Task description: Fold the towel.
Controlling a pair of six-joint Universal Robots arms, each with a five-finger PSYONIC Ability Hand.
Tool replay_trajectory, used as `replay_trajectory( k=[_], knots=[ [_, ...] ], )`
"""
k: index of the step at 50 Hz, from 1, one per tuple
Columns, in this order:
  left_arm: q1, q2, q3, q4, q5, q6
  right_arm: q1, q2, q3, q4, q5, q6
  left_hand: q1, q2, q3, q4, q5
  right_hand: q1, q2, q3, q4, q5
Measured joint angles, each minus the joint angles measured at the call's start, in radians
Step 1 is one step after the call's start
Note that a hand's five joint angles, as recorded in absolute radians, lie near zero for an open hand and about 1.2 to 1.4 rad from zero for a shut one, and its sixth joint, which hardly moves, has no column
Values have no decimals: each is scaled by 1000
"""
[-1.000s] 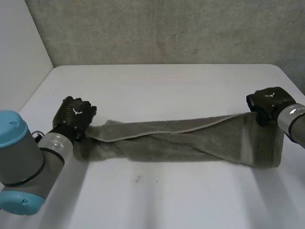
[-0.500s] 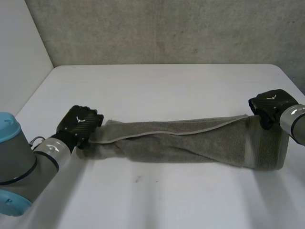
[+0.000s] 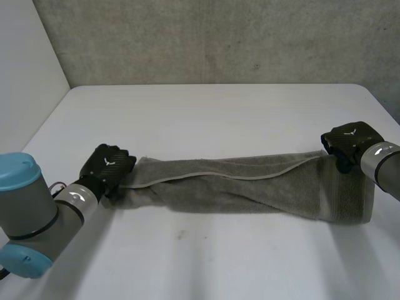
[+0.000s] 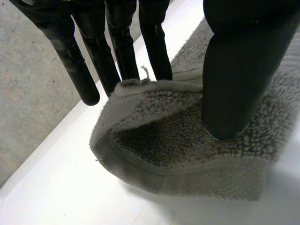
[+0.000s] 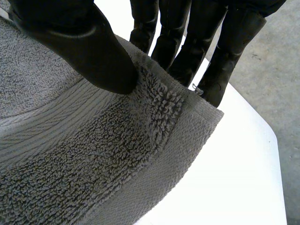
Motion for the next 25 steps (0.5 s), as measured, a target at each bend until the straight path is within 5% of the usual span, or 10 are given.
replay_trajectory(
  k=[25],
  knots=[
    [-1, -52, 112, 16, 8, 0, 0, 11, -14, -21, 8, -1, 486, 507, 507, 511, 500, 0, 0, 0, 0, 0]
  ],
)
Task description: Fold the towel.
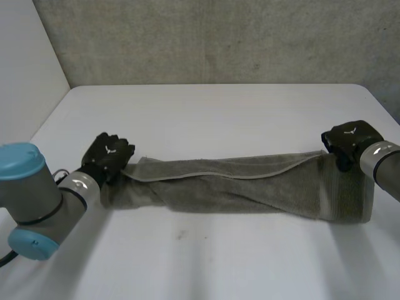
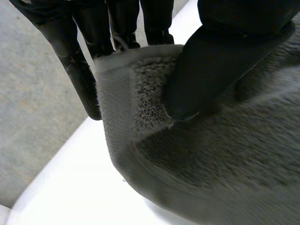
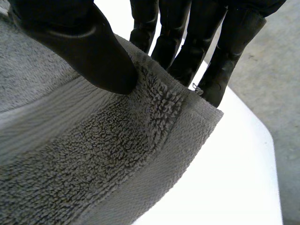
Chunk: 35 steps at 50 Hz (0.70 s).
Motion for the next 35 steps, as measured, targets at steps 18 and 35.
replay_trajectory(
  k=[18, 35],
  knots=[
    [-1, 396, 286, -260, -12, -290, -8, -286, -282, 194, -3, 90, 13, 13, 13, 13, 11, 0, 0, 0, 0, 0],
    [40, 552, 590, -606, -12, -494, -16, -339, -725, 586, -26, 70, 13, 14, 13, 13, 14, 0, 0, 0, 0, 0]
  ],
)
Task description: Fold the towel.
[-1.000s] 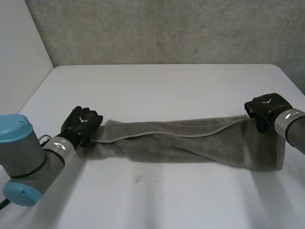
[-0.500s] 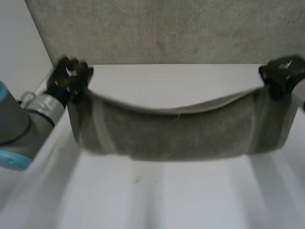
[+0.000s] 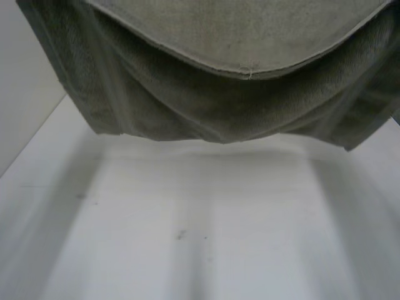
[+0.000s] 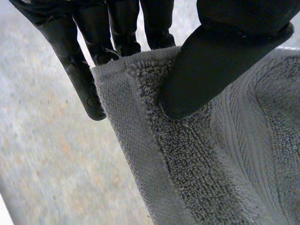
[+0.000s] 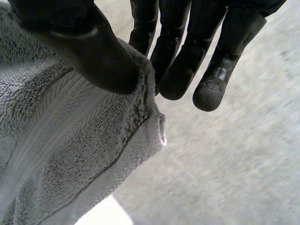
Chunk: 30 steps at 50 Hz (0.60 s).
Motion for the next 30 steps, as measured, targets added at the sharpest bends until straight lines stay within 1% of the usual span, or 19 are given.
replay_trajectory(
  k=[3, 7, 12, 16, 20, 22, 24, 25, 27, 30],
  knots=[
    [9, -55, 12, -45, 0, 3, -1, 61, -17, 47, -12, -17, 0, 0, 0, 0, 0, 0, 0, 0, 0, 0],
    [12, -180, 19, -88, -6, 8, 5, 160, -5, 70, -19, -40, 0, 0, 0, 0, 0, 0, 0, 0, 0, 0],
    [4, -343, 49, -99, -26, 12, 24, 283, 4, 60, -18, -51, 0, 0, 0, 0, 0, 0, 0, 0, 0, 0],
    [-3, -474, 116, -92, -42, 13, 63, 400, -36, 13, -6, -50, 0, 0, 0, 0, 0, 0, 0, 0, 0, 0],
    [-14, -619, 262, -45, -53, 11, 113, 528, -141, -94, 40, -46, 0, 0, 0, 0, 0, 0, 0, 0, 0, 0],
    [-20, -673, 347, -5, -56, 8, 135, 587, -217, -172, 77, -44, 0, 0, 0, 0, 0, 0, 0, 0, 0, 0],
    [-27, -726, 471, 67, -62, -1, 158, 645, -314, -282, 123, -39, 1, 0, 0, 0, 0, 0, 0, 0, 0, 0],
    [-30, -736, 500, 87, -64, -5, 163, 655, -337, -311, 131, -38, 1, 0, 0, 0, 0, 0, 0, 0, 0, 0],
    [-38, -759, 602, 174, -72, -26, 180, 682, -414, -430, 160, -27, 1, 0, 0, 0, 0, 0, 0, 0, 0, 0],
    [-48, -763, 685, 281, -87, -64, 191, 683, -466, -554, 177, -4, 1, 0, 0, 0, 0, 0, 0, 0, 0, 0]
  ],
)
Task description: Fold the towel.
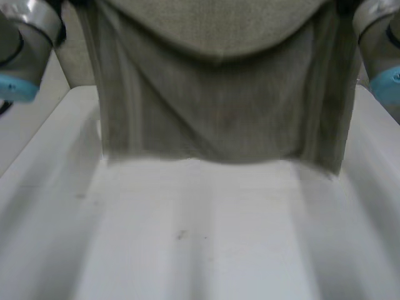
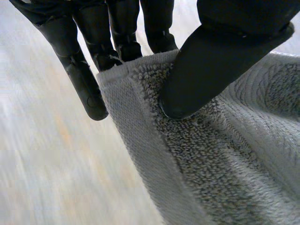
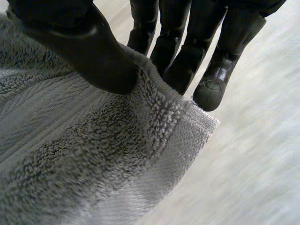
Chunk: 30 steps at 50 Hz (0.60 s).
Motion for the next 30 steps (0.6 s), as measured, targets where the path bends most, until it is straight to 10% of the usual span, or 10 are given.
replay_trajectory(
  k=[10, 30],
  knots=[
    [-8, 79, -64, 201, -70, -133, 4, -89, 79, -113, -21, 84, 0, 0, 0, 0, 1, 0, 0, 0, 0, 4],
    [87, 155, -1074, 330, 81, -70, -90, -172, 1019, -83, -261, -113, 0, 0, 0, 0, 1, 0, 0, 0, 0, 4]
  ],
)
